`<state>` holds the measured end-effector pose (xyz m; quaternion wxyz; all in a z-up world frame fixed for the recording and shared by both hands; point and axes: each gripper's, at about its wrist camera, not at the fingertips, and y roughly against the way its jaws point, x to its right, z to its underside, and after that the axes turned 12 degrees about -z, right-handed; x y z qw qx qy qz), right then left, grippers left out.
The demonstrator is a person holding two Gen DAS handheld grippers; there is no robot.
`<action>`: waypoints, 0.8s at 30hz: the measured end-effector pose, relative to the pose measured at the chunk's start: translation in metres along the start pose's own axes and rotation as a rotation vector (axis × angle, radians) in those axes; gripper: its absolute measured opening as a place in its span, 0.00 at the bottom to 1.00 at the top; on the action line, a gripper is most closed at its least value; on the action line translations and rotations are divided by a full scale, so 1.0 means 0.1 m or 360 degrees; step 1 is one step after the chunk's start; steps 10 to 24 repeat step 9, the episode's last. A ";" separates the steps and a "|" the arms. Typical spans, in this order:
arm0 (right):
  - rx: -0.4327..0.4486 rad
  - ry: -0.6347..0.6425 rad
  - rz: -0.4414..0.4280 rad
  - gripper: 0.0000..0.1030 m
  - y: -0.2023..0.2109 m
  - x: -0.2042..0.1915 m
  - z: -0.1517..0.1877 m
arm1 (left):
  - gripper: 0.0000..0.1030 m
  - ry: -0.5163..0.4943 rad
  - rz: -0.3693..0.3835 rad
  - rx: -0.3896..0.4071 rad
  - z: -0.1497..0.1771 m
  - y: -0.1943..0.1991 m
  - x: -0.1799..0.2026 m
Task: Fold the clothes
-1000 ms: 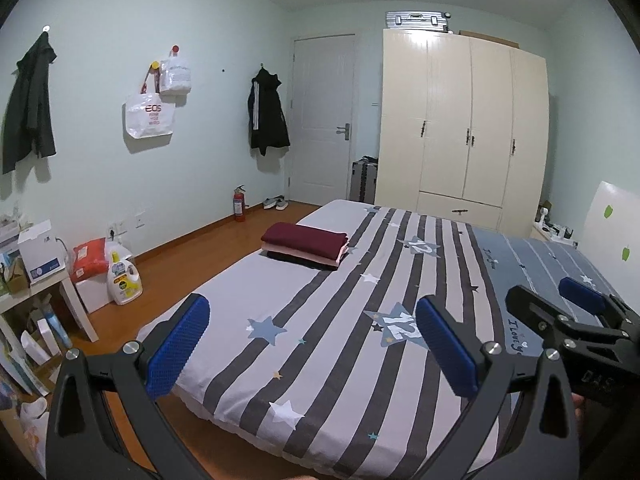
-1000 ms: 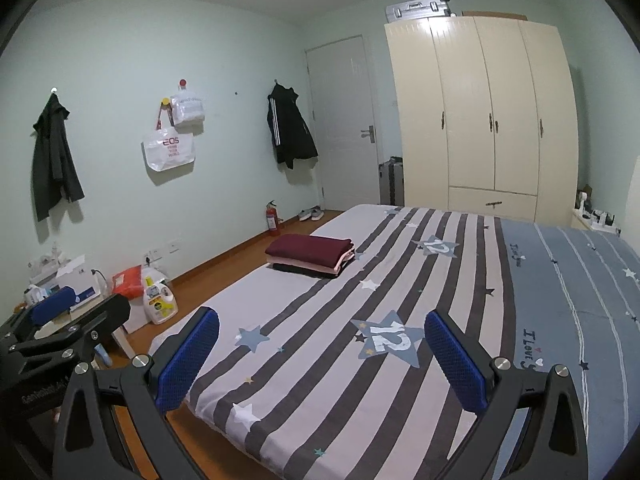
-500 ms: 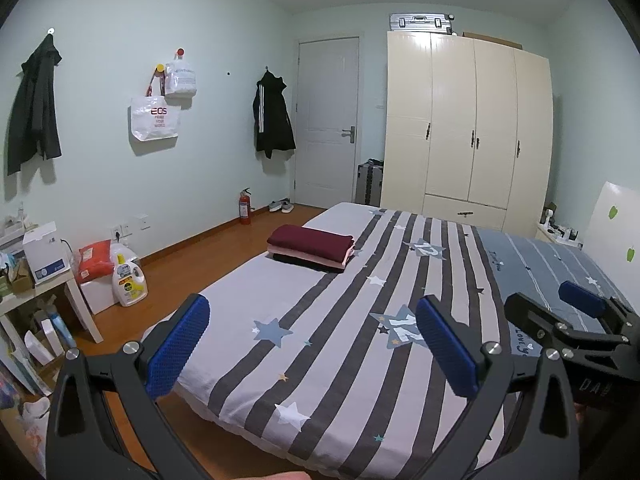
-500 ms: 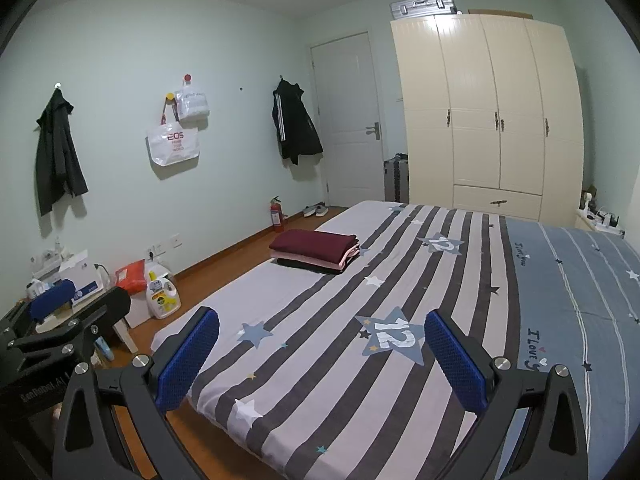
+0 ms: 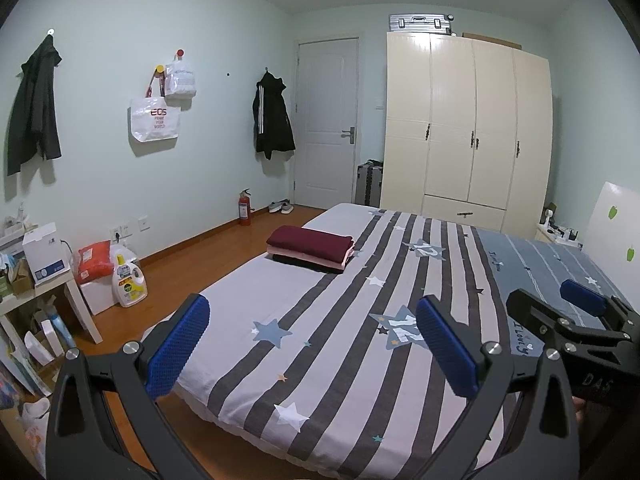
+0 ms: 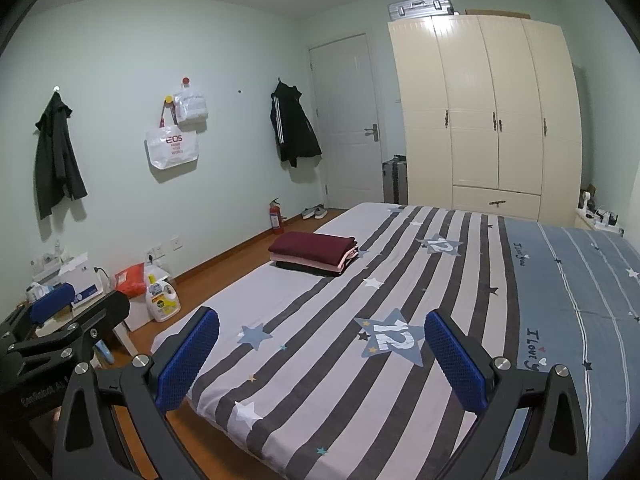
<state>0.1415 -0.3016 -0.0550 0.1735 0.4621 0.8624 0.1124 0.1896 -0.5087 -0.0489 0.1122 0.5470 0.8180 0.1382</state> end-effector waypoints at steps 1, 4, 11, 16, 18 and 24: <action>0.0000 -0.0001 0.0000 0.99 0.00 0.00 0.00 | 0.99 0.0000 0.0003 -0.0001 0.00 0.00 0.01; -0.0003 -0.0002 0.0000 0.99 -0.01 0.00 0.00 | 0.99 -0.0004 -0.0007 0.0009 0.02 0.05 0.05; -0.0005 -0.0005 -0.0001 0.99 0.00 0.00 -0.01 | 0.99 -0.0002 0.0005 0.0010 0.04 0.10 0.09; -0.0005 -0.0005 -0.0001 0.99 0.00 0.00 -0.01 | 0.99 -0.0002 0.0005 0.0010 0.04 0.10 0.09; -0.0005 -0.0005 -0.0001 0.99 0.00 0.00 -0.01 | 0.99 -0.0002 0.0005 0.0010 0.04 0.10 0.09; -0.0005 -0.0005 -0.0001 0.99 0.00 0.00 -0.01 | 0.99 -0.0002 0.0005 0.0010 0.04 0.10 0.09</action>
